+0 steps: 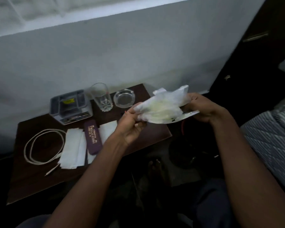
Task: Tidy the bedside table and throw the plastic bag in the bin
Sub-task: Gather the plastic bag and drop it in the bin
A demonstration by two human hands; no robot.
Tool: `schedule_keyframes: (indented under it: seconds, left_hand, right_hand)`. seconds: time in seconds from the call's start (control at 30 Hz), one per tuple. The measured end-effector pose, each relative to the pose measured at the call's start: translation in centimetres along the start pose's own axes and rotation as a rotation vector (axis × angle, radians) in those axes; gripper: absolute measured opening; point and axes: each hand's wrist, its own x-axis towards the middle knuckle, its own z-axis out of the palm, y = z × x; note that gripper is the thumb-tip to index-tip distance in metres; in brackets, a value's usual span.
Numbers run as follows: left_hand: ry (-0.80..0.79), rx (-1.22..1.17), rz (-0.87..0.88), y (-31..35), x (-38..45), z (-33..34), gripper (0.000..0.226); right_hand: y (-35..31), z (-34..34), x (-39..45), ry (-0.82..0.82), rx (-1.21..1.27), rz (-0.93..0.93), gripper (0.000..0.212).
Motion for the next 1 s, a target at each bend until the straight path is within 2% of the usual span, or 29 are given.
schedule_keyframes:
  seconds: [0.07,0.13,0.23,0.4,0.5,0.57,0.63,0.77,0.9,1.0]
  left_hand:
    - [-0.02,0.038,-0.013,-1.6,0.7,1.7,0.069]
    - [-0.042,0.136,-0.029,-2.7,1.1,3.1,0.07]
    - [-0.102,0.247,-0.113,-3.9,2.5,5.3,0.04]
    - [0.008,0.451,-0.267,-7.4,6.3,11.0,0.057]
    - [0.06,0.575,-0.425,-10.6,9.5,13.8,0.034]
    - [0.027,0.672,-0.513,-12.3,11.7,13.9,0.03]
    - [0.057,0.708,-0.481,-14.3,13.7,13.7,0.031]
    - [0.223,0.793,-0.344,-19.3,16.1,14.0,0.048]
    - [0.366,0.946,-0.254,-23.5,17.2,13.9,0.059]
    - [0.397,1.08,-0.247,-26.4,18.3,13.1,0.069]
  right_hand:
    - [1.0,-2.0,-0.4,0.068,0.035,0.005,0.037]
    - [2.1,-3.8,-0.7,0.158,0.051,0.029,0.022]
    - [4.2,-6.8,-1.3,0.279,0.017,0.038,0.021]
    - [6.0,-10.2,-3.4,0.524,-0.117,-0.026,0.034]
    - [7.9,-11.8,-3.6,0.663,-0.219,-0.054,0.036]
    - [8.8,-12.9,-3.8,0.728,-0.271,-0.031,0.035]
    - [9.6,-14.4,-4.2,0.7,-0.347,0.062,0.036]
    - [11.6,-16.7,-4.2,0.473,-0.535,0.287,0.036]
    - [13.0,-16.7,-3.4,0.442,-0.71,0.327,0.044]
    - [14.5,-15.0,-2.5,0.28,-0.796,0.363,0.051]
